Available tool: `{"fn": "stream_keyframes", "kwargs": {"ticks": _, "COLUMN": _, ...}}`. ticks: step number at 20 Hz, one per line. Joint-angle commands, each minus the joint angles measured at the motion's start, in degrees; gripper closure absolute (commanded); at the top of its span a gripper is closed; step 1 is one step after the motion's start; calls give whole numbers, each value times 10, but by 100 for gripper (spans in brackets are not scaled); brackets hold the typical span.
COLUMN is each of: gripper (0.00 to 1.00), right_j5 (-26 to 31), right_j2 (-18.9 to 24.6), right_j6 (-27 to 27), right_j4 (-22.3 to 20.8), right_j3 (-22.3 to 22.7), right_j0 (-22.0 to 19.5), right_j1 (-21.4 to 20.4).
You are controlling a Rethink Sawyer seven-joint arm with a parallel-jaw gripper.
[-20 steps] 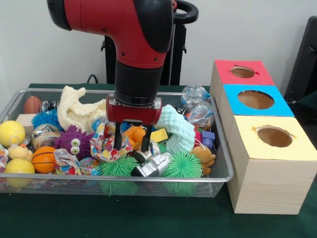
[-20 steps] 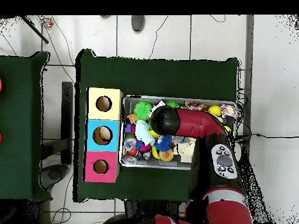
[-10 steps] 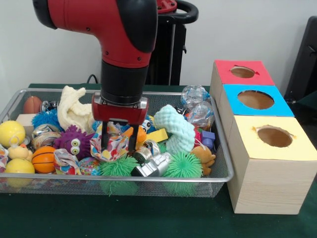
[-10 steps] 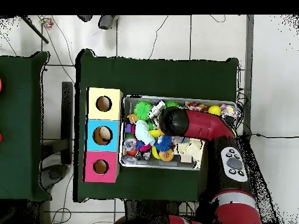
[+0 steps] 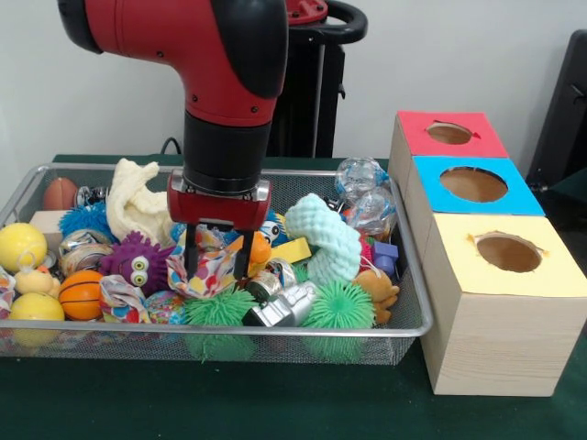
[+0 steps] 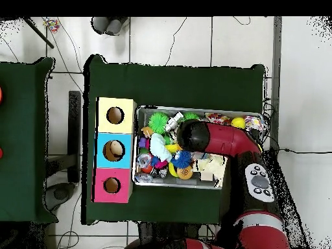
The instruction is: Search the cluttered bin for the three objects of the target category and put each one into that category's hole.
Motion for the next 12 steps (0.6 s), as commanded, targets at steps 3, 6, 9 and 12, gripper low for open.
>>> {"fn": "stream_keyframes", "kwargs": {"ticks": 3, "gripper": 0, "right_j5": -33, "right_j2": -21, "right_j6": 106, "right_j4": -16, "right_j3": 49, "right_j0": 34, "right_j1": 26}}
{"fn": "stream_keyframes", "kwargs": {"ticks": 6, "gripper": 0, "right_j5": -44, "right_j2": -27, "right_j6": 114, "right_j4": -10, "right_j3": 53, "right_j0": 43, "right_j1": 33}}
{"fn": "stream_keyframes", "kwargs": {"ticks": 9, "gripper": 0, "right_j5": -50, "right_j2": -25, "right_j6": 112, "right_j4": -4, "right_j3": 63, "right_j0": 44, "right_j1": 31}}
{"fn": "stream_keyframes", "kwargs": {"ticks": 12, "gripper": 0, "right_j5": -50, "right_j2": -16, "right_j6": 102, "right_j4": 0, "right_j3": 66, "right_j0": 37, "right_j1": 30}}
